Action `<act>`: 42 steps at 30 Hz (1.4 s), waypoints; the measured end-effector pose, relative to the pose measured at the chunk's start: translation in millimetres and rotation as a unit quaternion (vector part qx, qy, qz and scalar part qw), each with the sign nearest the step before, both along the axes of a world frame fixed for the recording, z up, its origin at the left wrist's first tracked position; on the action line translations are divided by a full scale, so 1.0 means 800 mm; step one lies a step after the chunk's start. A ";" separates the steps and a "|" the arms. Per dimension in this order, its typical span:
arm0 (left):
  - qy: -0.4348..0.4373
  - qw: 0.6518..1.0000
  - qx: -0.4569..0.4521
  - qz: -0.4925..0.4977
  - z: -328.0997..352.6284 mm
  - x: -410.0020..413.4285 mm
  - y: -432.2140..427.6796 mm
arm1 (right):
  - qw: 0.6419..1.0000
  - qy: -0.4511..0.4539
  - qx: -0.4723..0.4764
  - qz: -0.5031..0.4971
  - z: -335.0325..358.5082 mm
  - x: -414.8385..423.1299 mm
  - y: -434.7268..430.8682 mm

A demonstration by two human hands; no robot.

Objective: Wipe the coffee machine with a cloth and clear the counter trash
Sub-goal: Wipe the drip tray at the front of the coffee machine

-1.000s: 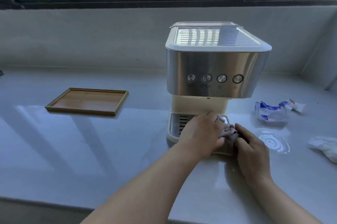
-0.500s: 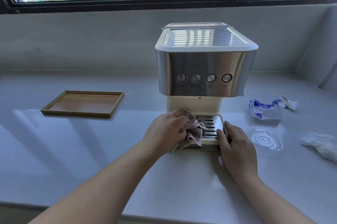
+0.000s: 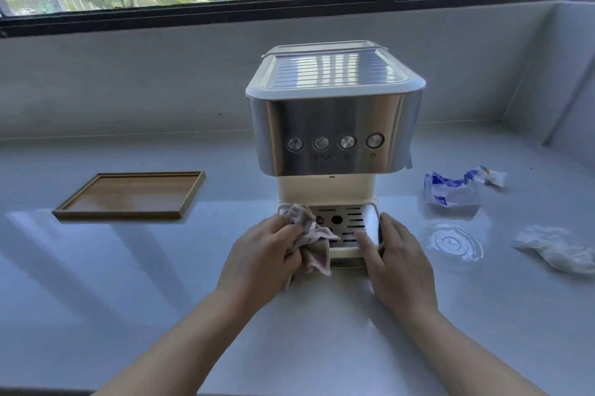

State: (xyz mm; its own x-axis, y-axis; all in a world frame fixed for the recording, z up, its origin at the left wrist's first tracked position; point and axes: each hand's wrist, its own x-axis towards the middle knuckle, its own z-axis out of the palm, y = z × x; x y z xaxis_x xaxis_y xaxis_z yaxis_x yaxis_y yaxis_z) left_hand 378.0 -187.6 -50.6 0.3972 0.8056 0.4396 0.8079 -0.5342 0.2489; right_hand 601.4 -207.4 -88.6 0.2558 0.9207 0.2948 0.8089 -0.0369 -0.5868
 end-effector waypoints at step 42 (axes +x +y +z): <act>0.055 0.985 -0.070 0.145 -0.032 -0.030 0.168 | 0.999 -0.037 0.015 0.015 -0.003 0.002 0.004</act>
State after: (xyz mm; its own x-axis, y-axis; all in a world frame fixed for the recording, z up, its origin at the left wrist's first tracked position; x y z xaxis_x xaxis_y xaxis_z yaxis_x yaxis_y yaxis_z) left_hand 354.3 -52.8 -76.5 0.1811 0.9419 0.2828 0.9475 -0.2442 0.2067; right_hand 602.7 -203.9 -91.2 0.2055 0.9181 0.3389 0.8509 0.0035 -0.5254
